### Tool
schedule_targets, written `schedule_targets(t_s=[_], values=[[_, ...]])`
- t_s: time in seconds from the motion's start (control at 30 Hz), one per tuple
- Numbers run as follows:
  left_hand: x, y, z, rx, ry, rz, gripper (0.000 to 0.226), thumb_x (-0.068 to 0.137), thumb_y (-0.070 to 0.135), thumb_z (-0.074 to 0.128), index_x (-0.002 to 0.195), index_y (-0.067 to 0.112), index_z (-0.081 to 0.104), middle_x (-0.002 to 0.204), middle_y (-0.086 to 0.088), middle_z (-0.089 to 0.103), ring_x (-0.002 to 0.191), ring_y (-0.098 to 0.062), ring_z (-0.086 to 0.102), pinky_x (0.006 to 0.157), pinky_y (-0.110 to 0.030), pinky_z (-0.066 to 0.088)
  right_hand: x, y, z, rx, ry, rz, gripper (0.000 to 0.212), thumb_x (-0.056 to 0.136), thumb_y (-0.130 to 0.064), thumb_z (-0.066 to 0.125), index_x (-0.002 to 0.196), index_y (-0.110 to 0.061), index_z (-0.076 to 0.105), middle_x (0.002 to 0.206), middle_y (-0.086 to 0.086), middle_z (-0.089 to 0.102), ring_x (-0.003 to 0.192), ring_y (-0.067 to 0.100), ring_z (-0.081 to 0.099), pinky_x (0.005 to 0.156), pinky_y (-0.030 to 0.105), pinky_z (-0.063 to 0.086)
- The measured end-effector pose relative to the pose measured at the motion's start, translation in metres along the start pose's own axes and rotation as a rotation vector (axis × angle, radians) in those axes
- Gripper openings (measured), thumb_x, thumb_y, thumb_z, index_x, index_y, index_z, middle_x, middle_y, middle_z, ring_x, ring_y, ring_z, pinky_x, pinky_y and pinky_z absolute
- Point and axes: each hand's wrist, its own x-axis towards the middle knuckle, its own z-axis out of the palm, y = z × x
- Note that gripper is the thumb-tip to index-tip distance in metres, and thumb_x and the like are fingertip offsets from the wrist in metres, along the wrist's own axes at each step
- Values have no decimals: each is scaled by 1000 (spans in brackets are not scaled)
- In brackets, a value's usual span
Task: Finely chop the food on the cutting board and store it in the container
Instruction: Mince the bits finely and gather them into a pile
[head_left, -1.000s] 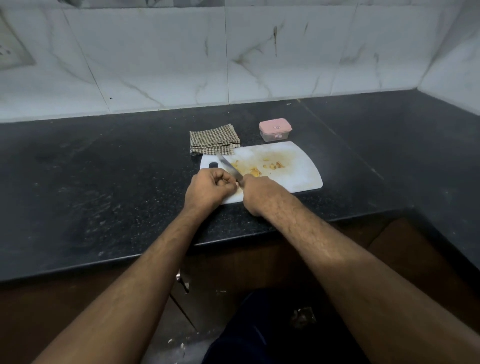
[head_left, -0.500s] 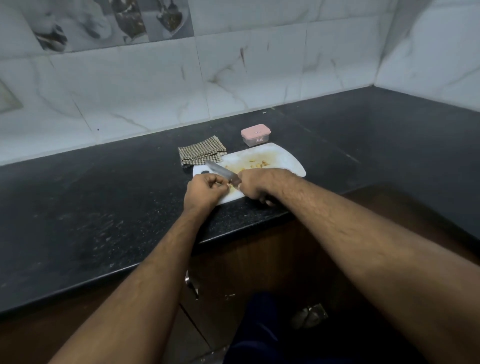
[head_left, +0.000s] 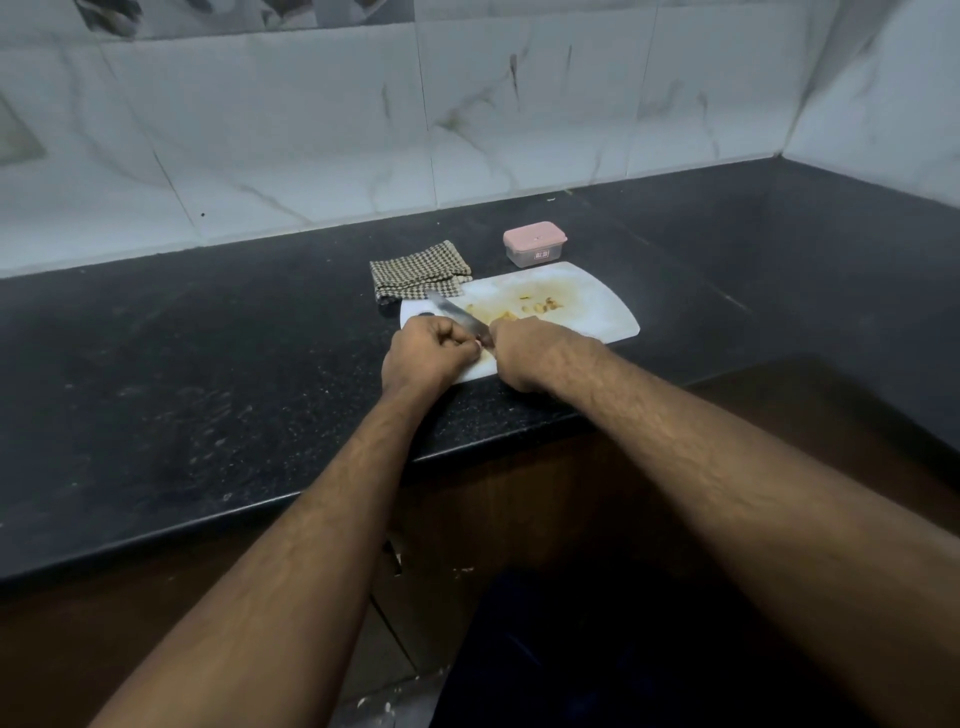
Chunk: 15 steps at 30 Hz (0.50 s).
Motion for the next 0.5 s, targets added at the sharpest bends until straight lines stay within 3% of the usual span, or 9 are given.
schedule_targets(t_s=[0.13, 0.2, 0.27, 0.33, 0.5], values=[[-1, 1, -1, 0, -7, -9, 8, 80, 28, 80, 73, 30, 77, 74, 20, 74, 81, -3, 70, 86, -40, 59, 0, 0, -4, -44, 6, 1, 46, 98, -11, 52, 143, -17, 46, 132, 9, 57, 109, 23, 57, 91, 37, 51], [-1, 1, -1, -3, -11, -15, 8, 81, 29, 80, 74, 30, 77, 75, 21, 74, 81, -3, 70, 86, -41, 59, -1, 5, -8, -28, -7, 2, 44, 99, -12, 50, 142, -17, 47, 124, 7, 60, 93, 18, 57, 77, 32, 51], [0, 0, 1, -5, -10, -9, 8, 81, 29, 80, 74, 29, 77, 72, 20, 73, 78, -5, 69, 84, -42, 59, -2, 11, -8, 39, -19, -2, 36, 103, -18, 44, 139, -16, 49, 103, 6, 63, 70, 16, 58, 57, 29, 48], [-1, 0, 1, 2, -3, -4, 7, 81, 31, 80, 75, 29, 77, 72, 18, 73, 77, -6, 68, 83, -42, 59, -3, 16, -6, 80, 6, -16, 33, 106, -23, 39, 136, -15, 50, 83, 4, 59, 56, 15, 54, 45, 27, 42], [3, -2, 3, -2, 8, -10, 9, 81, 31, 81, 74, 29, 76, 63, 22, 67, 67, -4, 62, 80, -37, 58, 4, 25, -2, 72, 89, -38, 31, 106, -23, 39, 135, -15, 49, 90, 0, 46, 63, 11, 44, 47, 27, 32]])
